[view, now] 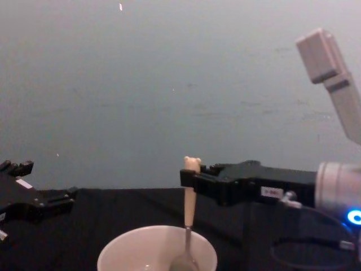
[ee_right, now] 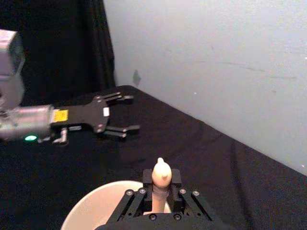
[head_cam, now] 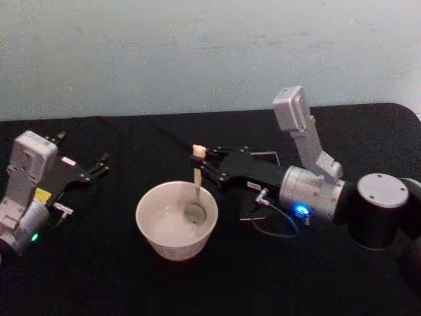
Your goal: Pick up the stirring spoon with one hand, stir inside the cup, then place it back in its original position.
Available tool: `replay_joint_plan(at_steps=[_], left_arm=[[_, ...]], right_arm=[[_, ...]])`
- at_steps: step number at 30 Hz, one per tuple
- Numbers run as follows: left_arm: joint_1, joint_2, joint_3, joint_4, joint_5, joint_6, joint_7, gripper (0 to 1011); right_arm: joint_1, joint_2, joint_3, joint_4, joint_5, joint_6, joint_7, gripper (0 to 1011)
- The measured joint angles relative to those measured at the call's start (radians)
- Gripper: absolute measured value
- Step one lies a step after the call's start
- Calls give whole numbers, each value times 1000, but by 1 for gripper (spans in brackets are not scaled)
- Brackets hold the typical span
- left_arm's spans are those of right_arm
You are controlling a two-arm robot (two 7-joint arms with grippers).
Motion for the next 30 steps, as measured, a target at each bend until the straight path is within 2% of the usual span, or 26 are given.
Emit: replay_joint_plan(at_steps=[7, 16, 21, 30], left_arm=[[0, 0, 0, 0, 0, 0, 0, 1001], [0, 0, 0, 0, 0, 0, 0, 1001], [0, 0, 0, 0, 0, 0, 0, 1001], [0, 0, 0, 0, 0, 0, 0, 1001]], right_arm=[[-45, 57, 4, -78, 19, 4, 48, 214], [-65, 74, -24, -120, 32, 9, 79, 214], [-59, 65, -42, -120, 30, 8, 84, 214], [-17, 9, -67, -81, 21, 2, 70, 213]])
